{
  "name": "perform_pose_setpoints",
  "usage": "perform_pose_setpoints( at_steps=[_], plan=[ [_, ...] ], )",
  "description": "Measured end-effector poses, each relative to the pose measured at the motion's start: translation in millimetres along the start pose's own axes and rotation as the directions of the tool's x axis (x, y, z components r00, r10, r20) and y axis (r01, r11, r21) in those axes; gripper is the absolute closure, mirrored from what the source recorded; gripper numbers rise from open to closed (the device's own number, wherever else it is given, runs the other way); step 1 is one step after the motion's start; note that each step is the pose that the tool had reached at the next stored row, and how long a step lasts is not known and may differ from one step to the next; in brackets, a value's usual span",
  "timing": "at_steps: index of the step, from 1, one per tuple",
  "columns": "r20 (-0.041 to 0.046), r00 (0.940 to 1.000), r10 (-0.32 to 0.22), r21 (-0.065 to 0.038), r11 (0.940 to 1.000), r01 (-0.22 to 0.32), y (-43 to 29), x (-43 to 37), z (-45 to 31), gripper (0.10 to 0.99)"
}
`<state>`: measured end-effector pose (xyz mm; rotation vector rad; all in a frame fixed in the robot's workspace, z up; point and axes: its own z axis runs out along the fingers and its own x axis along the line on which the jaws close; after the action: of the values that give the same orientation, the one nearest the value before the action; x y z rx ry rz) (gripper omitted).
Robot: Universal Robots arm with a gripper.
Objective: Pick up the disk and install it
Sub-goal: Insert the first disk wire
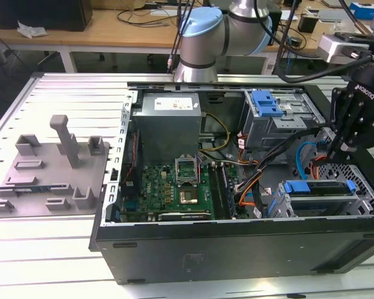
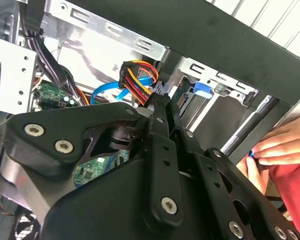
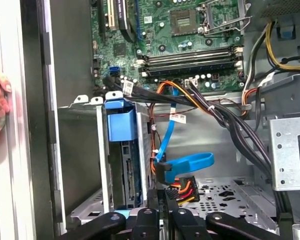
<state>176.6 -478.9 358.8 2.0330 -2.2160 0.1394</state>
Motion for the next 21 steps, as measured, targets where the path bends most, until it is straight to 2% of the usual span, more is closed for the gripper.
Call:
perform_pose_setpoints(
  at_steps=[1,4,10,12,13,15,16,17,21],
  plan=[
    [0.003,1.0,-0.002,0.002,1.0,0.002,0.0,0.8,0.1,0.918],
    [0.0346,0.9994,-0.005,0.007,1.0,0.005,0.4,6.7,1.1,0.918],
    [0.0715,0.9974,-0.007,0.011,0.9999,0.007,1.9,16.1,2.6,0.918],
    [0.0897,0.9959,-0.008,0.012,0.9999,0.007,3.0,20.8,3.4,0.918],
    [0.0958,0.9954,-0.008,0.012,0.9999,0.007,3.6,23.4,3.8,0.918],
    [0.1046,0.9945,-0.009,0.013,0.9999,0.007,4.7,27.8,4.5,0.918],
    [0.1116,0.9937,-0.009,0.014,0.9999,0.007,5.7,31.4,5.2,0.918],
    [0.1144,0.9934,-0.009,0.014,0.9999,0.007,6.4,33.2,5.5,0.918],
    [0.1148,0.9934,-0.009,0.014,0.9999,0.007,6.6,37.0,6.0,0.918]
  ],
)
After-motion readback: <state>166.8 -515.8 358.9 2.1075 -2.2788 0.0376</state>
